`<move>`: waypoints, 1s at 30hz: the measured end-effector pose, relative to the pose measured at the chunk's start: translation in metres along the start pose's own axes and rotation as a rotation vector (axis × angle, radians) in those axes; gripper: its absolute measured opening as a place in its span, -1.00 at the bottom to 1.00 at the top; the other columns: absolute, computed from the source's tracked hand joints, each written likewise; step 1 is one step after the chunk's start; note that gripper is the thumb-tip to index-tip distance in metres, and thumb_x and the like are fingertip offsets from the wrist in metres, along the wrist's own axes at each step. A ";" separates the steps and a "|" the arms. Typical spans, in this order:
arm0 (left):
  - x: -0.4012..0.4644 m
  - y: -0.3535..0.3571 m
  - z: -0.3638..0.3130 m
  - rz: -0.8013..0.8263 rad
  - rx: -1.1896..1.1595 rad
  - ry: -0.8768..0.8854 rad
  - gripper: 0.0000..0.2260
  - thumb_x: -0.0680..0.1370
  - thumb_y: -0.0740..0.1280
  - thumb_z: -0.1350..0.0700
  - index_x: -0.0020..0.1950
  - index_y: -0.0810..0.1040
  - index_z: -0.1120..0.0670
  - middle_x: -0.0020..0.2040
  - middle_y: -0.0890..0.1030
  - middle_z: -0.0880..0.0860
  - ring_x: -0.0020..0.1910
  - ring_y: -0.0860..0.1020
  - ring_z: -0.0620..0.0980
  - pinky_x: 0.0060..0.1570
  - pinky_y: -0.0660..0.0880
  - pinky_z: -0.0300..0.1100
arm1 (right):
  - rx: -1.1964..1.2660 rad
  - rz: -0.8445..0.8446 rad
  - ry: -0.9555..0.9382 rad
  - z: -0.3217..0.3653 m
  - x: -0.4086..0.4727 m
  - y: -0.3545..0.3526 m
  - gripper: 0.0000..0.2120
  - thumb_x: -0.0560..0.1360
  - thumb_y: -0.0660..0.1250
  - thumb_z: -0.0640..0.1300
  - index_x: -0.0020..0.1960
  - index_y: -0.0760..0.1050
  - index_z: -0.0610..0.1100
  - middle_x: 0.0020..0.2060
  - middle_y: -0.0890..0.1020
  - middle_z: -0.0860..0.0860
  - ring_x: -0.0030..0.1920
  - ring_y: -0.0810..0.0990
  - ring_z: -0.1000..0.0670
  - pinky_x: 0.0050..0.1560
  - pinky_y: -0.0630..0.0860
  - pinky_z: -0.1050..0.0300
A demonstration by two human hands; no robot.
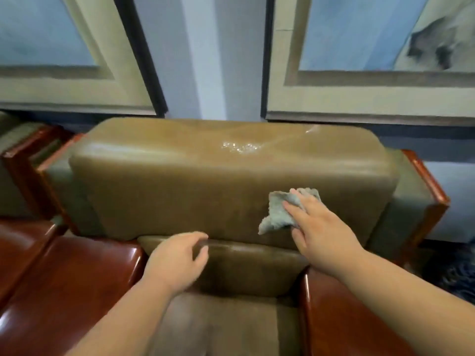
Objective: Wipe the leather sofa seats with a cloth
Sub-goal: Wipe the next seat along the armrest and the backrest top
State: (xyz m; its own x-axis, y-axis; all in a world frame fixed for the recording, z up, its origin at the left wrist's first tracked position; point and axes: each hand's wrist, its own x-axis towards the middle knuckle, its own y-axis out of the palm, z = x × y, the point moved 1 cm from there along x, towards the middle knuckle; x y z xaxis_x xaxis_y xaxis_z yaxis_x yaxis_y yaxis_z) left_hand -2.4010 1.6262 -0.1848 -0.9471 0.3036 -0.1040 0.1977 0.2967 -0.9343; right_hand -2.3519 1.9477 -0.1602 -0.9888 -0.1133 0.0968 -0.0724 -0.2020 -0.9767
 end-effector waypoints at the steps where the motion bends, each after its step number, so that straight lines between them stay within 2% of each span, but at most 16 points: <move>1: 0.019 -0.025 -0.018 -0.047 0.015 0.042 -0.66 0.63 0.29 -0.13 0.38 0.61 -0.13 0.28 0.65 -0.16 0.27 0.59 -0.10 0.33 0.50 -0.15 | 0.010 -0.056 0.021 -0.008 0.011 -0.016 -0.44 0.64 0.28 -0.03 0.62 0.29 -0.03 0.63 0.23 -0.06 0.64 0.16 -0.12 0.63 0.08 -0.03; 4: 0.077 -0.073 -0.065 -0.101 0.028 0.120 -0.65 0.65 0.30 -0.12 0.43 0.55 -0.14 0.32 0.61 -0.16 0.27 0.57 -0.07 0.32 0.52 -0.06 | 0.024 -0.105 0.128 -0.034 0.046 -0.046 -0.46 0.69 0.20 0.00 0.64 0.23 -0.03 0.64 0.21 -0.07 0.64 0.13 -0.12 0.61 0.04 0.00; 7: 0.133 -0.091 -0.096 -0.144 0.043 0.203 -0.63 0.66 0.28 -0.11 0.44 0.54 -0.08 0.35 0.59 -0.10 0.34 0.52 -0.02 0.38 0.47 -0.02 | 0.071 -0.109 0.359 -0.082 0.073 -0.055 -0.48 0.71 0.11 0.00 0.66 0.17 -0.02 0.66 0.15 -0.08 0.65 0.07 -0.11 0.62 0.05 -0.06; 10: 0.188 -0.096 -0.102 -0.171 0.131 0.241 -0.56 0.67 0.24 -0.16 0.50 0.48 -0.03 0.44 0.53 -0.03 0.44 0.45 0.03 0.44 0.41 0.02 | 0.062 0.041 0.542 -0.121 0.093 -0.049 -0.43 0.72 -0.04 0.08 0.69 0.04 -0.02 0.68 0.04 -0.11 0.66 -0.04 -0.17 0.65 -0.03 -0.15; 13: 0.243 -0.092 -0.079 -0.188 0.251 0.192 -0.44 0.65 0.16 -0.25 0.55 0.42 0.03 0.48 0.48 0.04 0.47 0.42 0.10 0.44 0.41 0.10 | -0.028 0.062 0.583 -0.126 0.097 -0.028 -0.35 0.68 -0.16 0.26 0.70 -0.11 0.03 0.69 -0.07 -0.07 0.67 -0.17 -0.15 0.65 -0.15 -0.14; 17: 0.289 -0.065 -0.045 -0.202 0.248 0.122 -0.28 0.60 -0.02 -0.40 0.56 0.42 0.03 0.54 0.44 0.07 0.54 0.37 0.10 0.53 0.29 0.18 | -0.075 0.067 0.555 -0.147 0.105 -0.028 -0.21 0.56 -0.36 0.38 0.70 -0.10 0.06 0.69 -0.03 0.00 0.67 -0.16 -0.08 0.66 -0.15 -0.10; 19: 0.297 -0.049 -0.038 -0.266 0.267 0.135 -0.29 0.60 -0.07 -0.39 0.57 0.41 -0.02 0.55 0.42 0.06 0.55 0.34 0.09 0.58 0.22 0.18 | -0.103 0.070 0.605 -0.179 0.127 -0.033 -0.22 0.59 -0.33 0.36 0.70 -0.05 0.02 0.69 0.00 -0.03 0.68 -0.10 -0.10 0.66 -0.11 -0.11; 21: 0.302 -0.040 -0.035 -0.305 0.271 0.164 -0.35 0.62 -0.03 -0.34 0.55 0.43 -0.01 0.54 0.44 0.08 0.54 0.36 0.12 0.57 0.23 0.19 | -0.123 0.090 0.705 -0.200 0.156 -0.038 -0.25 0.63 -0.25 0.32 0.70 -0.01 -0.04 0.68 0.04 -0.10 0.67 -0.04 -0.17 0.65 -0.06 -0.17; 23: 0.304 -0.040 -0.034 -0.319 0.257 0.163 -0.39 0.62 0.02 -0.30 0.53 0.45 0.00 0.53 0.45 0.10 0.52 0.38 0.15 0.56 0.23 0.21 | -0.115 0.108 0.767 -0.190 0.186 -0.035 -0.28 0.66 -0.20 0.29 0.70 0.01 -0.09 0.68 0.02 -0.15 0.66 -0.03 -0.22 0.64 -0.08 -0.21; 25: 0.305 -0.041 -0.034 -0.315 0.250 0.157 -0.41 0.62 0.05 -0.27 0.52 0.46 0.01 0.53 0.45 0.11 0.52 0.38 0.17 0.56 0.22 0.21 | -0.064 0.101 0.729 -0.153 0.213 -0.027 -0.28 0.67 -0.20 0.28 0.70 0.01 -0.10 0.68 -0.03 -0.18 0.66 -0.06 -0.25 0.64 -0.11 -0.22; 28: 0.305 -0.040 -0.035 -0.288 0.247 0.157 -0.40 0.61 0.06 -0.26 0.55 0.43 0.00 0.56 0.42 0.11 0.55 0.34 0.17 0.59 0.18 0.20 | -0.022 0.119 0.477 -0.078 0.243 -0.012 -0.29 0.67 -0.23 0.29 0.70 -0.03 -0.07 0.68 -0.08 -0.14 0.67 -0.13 -0.21 0.65 -0.15 -0.20; 30: 0.305 -0.041 -0.035 -0.288 0.247 0.160 -0.39 0.61 0.05 -0.25 0.56 0.42 0.01 0.58 0.40 0.11 0.56 0.33 0.17 0.60 0.15 0.20 | -0.009 0.166 0.335 -0.060 0.250 -0.008 -0.32 0.68 -0.23 0.27 0.70 -0.05 -0.04 0.68 -0.13 -0.09 0.67 -0.18 -0.16 0.65 -0.18 -0.18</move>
State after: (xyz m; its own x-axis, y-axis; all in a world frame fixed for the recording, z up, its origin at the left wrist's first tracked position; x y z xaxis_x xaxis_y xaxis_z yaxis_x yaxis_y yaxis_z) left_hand -2.6892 1.7380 -0.1666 -0.8998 0.3827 0.2097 -0.1548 0.1694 -0.9733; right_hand -2.6064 1.9789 -0.1399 -0.9750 0.1809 -0.1294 0.0927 -0.1984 -0.9757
